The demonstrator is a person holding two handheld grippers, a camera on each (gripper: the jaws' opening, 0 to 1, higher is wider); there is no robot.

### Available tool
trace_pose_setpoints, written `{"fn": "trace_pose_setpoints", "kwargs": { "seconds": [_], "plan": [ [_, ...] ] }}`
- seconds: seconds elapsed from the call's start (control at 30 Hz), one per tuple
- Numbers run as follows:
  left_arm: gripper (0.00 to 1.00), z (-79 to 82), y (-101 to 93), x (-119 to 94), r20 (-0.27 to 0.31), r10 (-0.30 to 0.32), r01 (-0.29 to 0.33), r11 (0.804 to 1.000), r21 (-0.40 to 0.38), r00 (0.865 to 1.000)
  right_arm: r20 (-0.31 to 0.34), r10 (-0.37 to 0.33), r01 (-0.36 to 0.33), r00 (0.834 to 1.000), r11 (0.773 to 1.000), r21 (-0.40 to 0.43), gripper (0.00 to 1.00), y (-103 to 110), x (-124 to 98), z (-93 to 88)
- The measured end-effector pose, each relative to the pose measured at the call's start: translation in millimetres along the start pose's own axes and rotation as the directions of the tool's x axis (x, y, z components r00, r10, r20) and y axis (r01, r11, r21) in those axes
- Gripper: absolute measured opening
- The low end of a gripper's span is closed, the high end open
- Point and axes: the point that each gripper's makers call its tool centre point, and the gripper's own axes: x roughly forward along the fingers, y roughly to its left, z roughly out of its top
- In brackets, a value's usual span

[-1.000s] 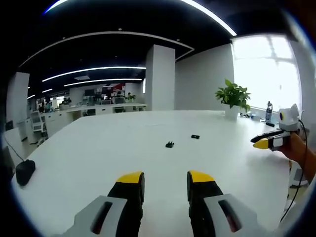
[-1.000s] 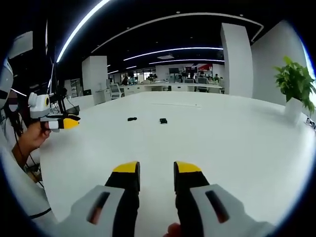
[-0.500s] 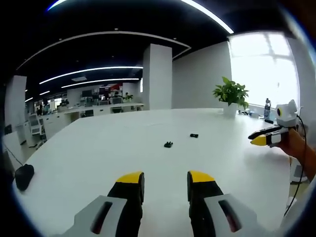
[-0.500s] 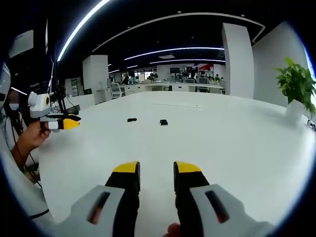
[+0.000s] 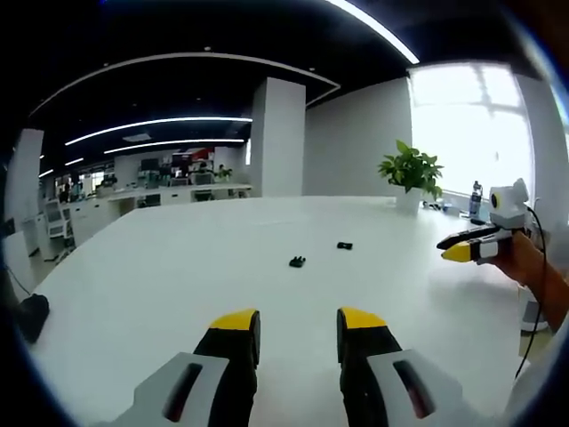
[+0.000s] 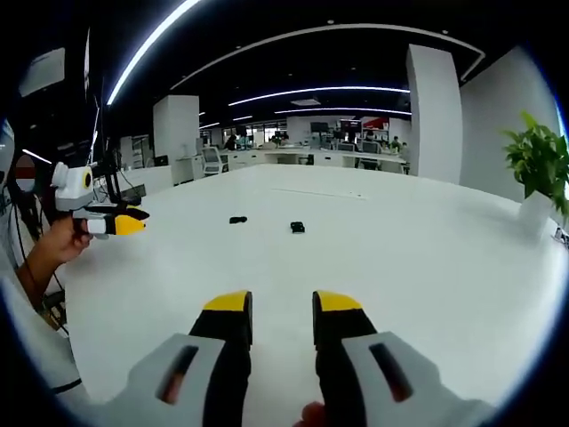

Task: Snap the two parts of the plastic buckle together until the buckle closes and remains connected.

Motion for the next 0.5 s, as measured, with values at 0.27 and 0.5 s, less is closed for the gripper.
{"fn": "trace_pose_setpoints", "kwargs": {
  "seconds": [0.27,0.5],
  "plan": [
    [0.34,6.5,3.1,5,0.006,-0.001,0.001,1.0,0.01,1.0,-0.011,0.011,-0.011,1.0,1.0,-0.006,0.27,-2,9,1.3],
    [0.34,10.6,2.6,12,-0.001,-0.012,0.012,1.0,0.025,1.0,-0.008,0.007,-0.007,1.0,1.0,-0.017,0.27,-6,16,6.4]
  ]
}}
